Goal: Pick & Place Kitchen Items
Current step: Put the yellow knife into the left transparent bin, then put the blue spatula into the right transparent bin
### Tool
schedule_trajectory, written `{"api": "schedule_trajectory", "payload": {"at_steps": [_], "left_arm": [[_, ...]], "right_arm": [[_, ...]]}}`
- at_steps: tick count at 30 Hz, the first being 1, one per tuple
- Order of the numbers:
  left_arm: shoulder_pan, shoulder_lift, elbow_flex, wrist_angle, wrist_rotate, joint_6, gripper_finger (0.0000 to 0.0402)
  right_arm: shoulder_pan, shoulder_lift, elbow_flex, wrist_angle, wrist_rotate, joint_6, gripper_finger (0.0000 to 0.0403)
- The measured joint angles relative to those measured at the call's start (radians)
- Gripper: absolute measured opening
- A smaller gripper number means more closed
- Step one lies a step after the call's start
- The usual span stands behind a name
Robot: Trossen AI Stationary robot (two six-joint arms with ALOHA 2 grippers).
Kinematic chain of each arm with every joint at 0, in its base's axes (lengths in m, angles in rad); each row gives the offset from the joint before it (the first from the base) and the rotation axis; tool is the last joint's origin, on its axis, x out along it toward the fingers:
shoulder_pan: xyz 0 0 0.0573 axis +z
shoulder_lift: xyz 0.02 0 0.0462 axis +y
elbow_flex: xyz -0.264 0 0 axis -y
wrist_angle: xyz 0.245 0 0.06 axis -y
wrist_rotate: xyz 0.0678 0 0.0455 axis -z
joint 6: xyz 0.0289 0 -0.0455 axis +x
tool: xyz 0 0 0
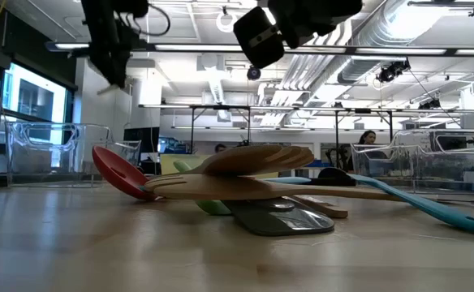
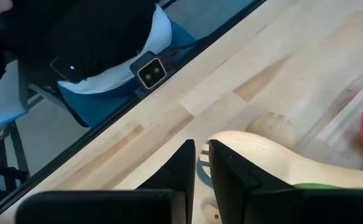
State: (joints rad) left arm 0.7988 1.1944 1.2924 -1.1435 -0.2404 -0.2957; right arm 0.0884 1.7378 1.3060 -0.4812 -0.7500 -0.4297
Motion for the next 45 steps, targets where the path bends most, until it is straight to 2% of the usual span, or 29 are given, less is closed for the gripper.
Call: {"api": "schedule_trajectory", "payload": {"at_steps": [7,13,18,26,28,33,37,41,45], "left_arm": [[0.055,-0.044,-0.238,0.159,0.041,0.004,0.0061],[0.086,-0.07,-0.397,0.261,0.128,0.002,0.0061],[0.085,-0.07,-0.473,0.305,0.134,-0.005,0.0061],[0.085,-0.069,-0.506,0.339,0.187,-0.018,0.0061],[0.085,-0.067,-0.51,0.337,0.187,-0.025,0.0081],[0.085,-0.067,-0.511,0.333,0.182,-0.027,0.0185],[0.085,-0.067,-0.511,0.334,0.182,-0.027,0.0246],[0.085,-0.067,-0.498,0.332,0.202,-0.02,0.0278],[0.085,-0.067,-0.425,0.309,0.218,0.012,0.0285]], "right_arm": [[0.026,0.0,0.0,-0.003,0.001,0.0,0.0039],[0.023,0.0,0.0,0.0,0.001,-0.001,0.0039],[0.025,0.0,0.0,0.019,0.031,0.016,0.0039],[0.025,0.0,0.0,0.021,0.042,0.018,0.0039],[0.025,0.0,0.0,0.02,0.042,0.018,0.0039],[0.025,0.0,0.0,0.009,0.02,0.019,0.0039],[0.028,0.0,0.001,-0.005,0.008,0.021,0.0039],[0.037,0.0,0.002,-0.011,0.008,0.025,0.0039],[0.039,0.0,0.002,-0.01,0.007,0.018,0.0039]]}}
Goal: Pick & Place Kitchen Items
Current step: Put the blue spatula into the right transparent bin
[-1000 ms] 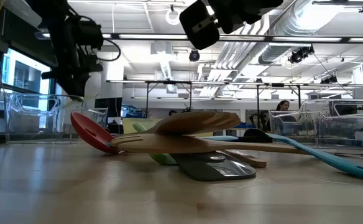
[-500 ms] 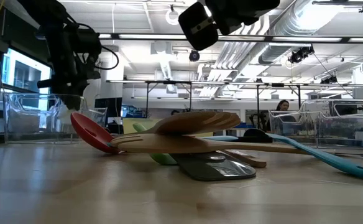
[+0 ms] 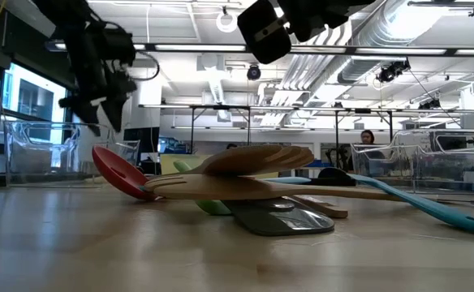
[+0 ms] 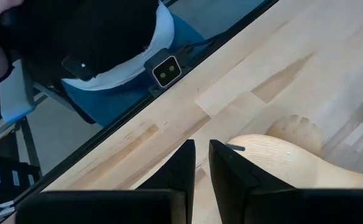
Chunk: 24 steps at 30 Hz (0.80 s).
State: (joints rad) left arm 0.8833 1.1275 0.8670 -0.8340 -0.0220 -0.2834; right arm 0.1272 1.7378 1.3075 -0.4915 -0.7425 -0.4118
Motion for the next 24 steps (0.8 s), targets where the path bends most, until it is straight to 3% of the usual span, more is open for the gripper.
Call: {"api": "schedule_trajectory", "payload": {"at_steps": [7,15,20,24], "left_arm": [[-0.02,0.0,0.23,-0.191,0.089,0.028,0.0286],[-0.226,-0.031,0.336,-0.22,0.215,0.119,0.0286],[-0.426,-0.04,0.336,-0.221,0.18,0.083,0.0286],[-0.605,-0.04,0.319,-0.202,0.065,0.024,0.0287]], "right_arm": [[-0.001,0.0,0.0,0.002,0.005,0.0,0.0039],[0.004,0.0,0.0,-0.012,0.024,0.055,0.0039],[0.024,0.0,0.0,-0.024,0.208,0.22,0.0039],[0.045,0.0,0.0,-0.065,0.346,0.372,0.0047]]}}
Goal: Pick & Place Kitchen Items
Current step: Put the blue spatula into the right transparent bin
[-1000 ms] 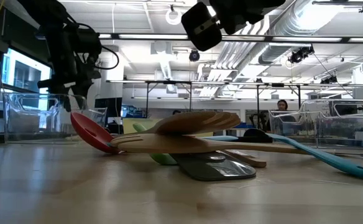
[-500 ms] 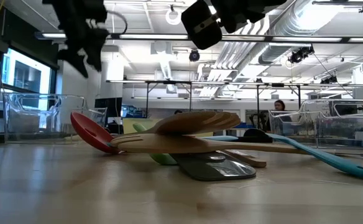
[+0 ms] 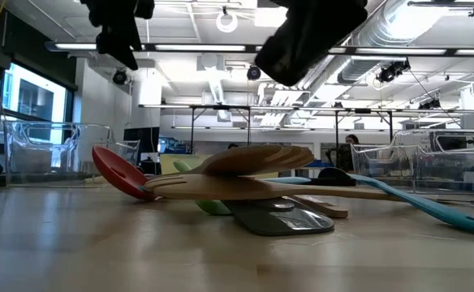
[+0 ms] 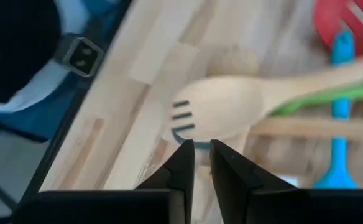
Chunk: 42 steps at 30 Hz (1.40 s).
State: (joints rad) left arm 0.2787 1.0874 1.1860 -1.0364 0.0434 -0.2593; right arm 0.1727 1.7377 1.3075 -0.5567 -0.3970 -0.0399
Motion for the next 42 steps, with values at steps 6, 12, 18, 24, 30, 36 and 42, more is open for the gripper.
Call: {"api": "schedule_trajectory", "payload": {"at_steps": [6,12,18,24,30,36,42], "left_arm": [[-0.23,0.0,-0.111,0.019,-0.187,-0.123,0.0287],[-0.414,0.0,-0.213,0.117,-0.213,-0.24,0.0287],[-0.59,0.001,-0.271,0.243,-0.227,-0.343,0.0287],[-0.722,0.014,-0.294,0.32,-0.285,-0.378,0.0287],[-0.766,0.024,-0.294,0.34,-0.367,-0.375,0.0287],[-0.764,0.023,-0.294,0.327,-0.371,-0.373,0.0287],[-0.764,0.023,-0.294,0.307,-0.369,-0.327,0.0287]], "right_arm": [[0.054,-0.001,0.0,-0.021,0.089,0.145,0.0112],[0.118,-0.004,0.001,-0.048,0.086,0.253,0.0192],[0.154,-0.005,0.011,-0.155,0.048,0.418,0.0203],[0.147,-0.005,0.011,-0.313,0.084,0.658,0.0182],[0.121,-0.005,0.011,-0.392,0.365,0.968,0.0159],[0.098,-0.004,0.011,-0.393,0.533,1.267,0.0151],[0.098,0.002,0.005,-0.426,0.525,1.403,0.0151]]}}
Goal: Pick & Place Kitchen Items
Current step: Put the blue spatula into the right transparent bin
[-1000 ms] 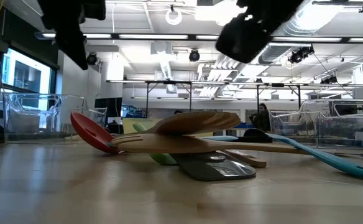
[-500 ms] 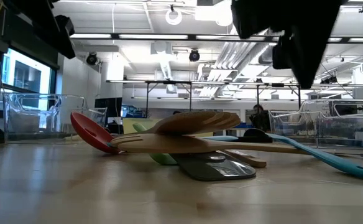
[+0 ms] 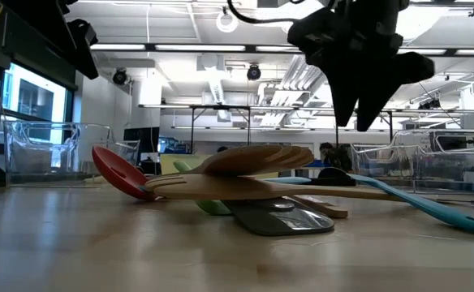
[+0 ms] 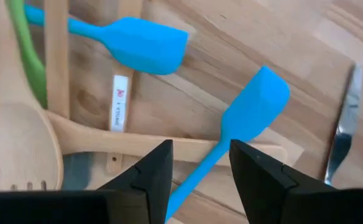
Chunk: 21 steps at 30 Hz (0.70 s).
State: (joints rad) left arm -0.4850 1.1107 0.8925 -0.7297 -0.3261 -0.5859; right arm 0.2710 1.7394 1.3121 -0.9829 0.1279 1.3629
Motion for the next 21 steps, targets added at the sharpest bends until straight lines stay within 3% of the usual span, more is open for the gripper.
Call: {"api": "schedule_trajectory", "payload": {"at_steps": [6,13,21], "left_arm": [[0.0,0.0,0.0,-0.006,-0.001,0.041,0.0287],[0.0,0.0,0.0,-0.048,0.002,0.058,0.0287],[0.0,0.0,-0.019,-0.056,0.002,0.058,0.0287]], "right_arm": [[-0.011,0.0,-0.074,0.0,-0.023,0.123,0.0151],[-0.037,0.001,-0.118,0.025,-0.03,0.132,0.0153],[-0.058,0.001,-0.118,0.055,-0.049,0.132,0.0224]]}}
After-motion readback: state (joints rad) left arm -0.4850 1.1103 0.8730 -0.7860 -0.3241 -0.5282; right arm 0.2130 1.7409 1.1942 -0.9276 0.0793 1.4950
